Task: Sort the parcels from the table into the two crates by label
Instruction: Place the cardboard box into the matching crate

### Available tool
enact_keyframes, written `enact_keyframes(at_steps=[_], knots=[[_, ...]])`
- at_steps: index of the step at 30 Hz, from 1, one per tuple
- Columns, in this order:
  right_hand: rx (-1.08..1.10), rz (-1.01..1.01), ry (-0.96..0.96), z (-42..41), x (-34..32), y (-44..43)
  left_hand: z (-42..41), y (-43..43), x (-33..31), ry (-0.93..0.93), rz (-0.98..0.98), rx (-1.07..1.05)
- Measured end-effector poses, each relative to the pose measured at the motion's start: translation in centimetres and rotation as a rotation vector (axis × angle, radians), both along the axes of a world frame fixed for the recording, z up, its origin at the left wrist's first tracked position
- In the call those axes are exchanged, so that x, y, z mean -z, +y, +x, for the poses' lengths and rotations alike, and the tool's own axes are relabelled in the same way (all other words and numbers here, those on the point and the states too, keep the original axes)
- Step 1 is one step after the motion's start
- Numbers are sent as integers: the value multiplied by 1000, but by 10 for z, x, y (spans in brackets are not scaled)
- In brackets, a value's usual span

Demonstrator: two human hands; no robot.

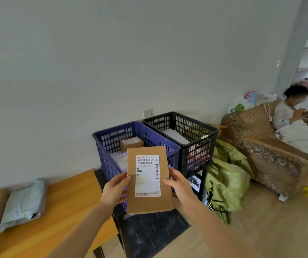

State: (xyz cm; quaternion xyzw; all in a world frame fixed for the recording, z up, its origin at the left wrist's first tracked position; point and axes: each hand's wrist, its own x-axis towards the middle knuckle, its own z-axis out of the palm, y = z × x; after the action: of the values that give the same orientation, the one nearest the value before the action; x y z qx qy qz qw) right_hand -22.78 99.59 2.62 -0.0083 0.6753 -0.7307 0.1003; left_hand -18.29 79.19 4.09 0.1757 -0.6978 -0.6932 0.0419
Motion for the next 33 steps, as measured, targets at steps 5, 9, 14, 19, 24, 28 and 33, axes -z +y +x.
enact_keyframes(at_steps=[5, 9, 14, 19, 24, 28, 33], knots=[[65, -29, -12, -32, 1, 52, -42, 51, -10, -10, 5, 51], [103, -41, 8, -69, -5, 82, -87, 79, -17, 26, -21, 114], [141, -39, 55, -126, -19, 113, -154, 111, -25, 90, -4, 172], [201, -13, 41, -196, -32, 140, -226, 138, -31, 118, 35, 194], [219, 30, 76, -263, -45, 159, -291, 154, -41, 125, 91, 188], [224, 36, 109, -306, -53, 172, -336, 162, -44, 132, 100, 208], [193, 17, 105, -356, -52, 184, -379, 174, -36, 138, 93, 212]])
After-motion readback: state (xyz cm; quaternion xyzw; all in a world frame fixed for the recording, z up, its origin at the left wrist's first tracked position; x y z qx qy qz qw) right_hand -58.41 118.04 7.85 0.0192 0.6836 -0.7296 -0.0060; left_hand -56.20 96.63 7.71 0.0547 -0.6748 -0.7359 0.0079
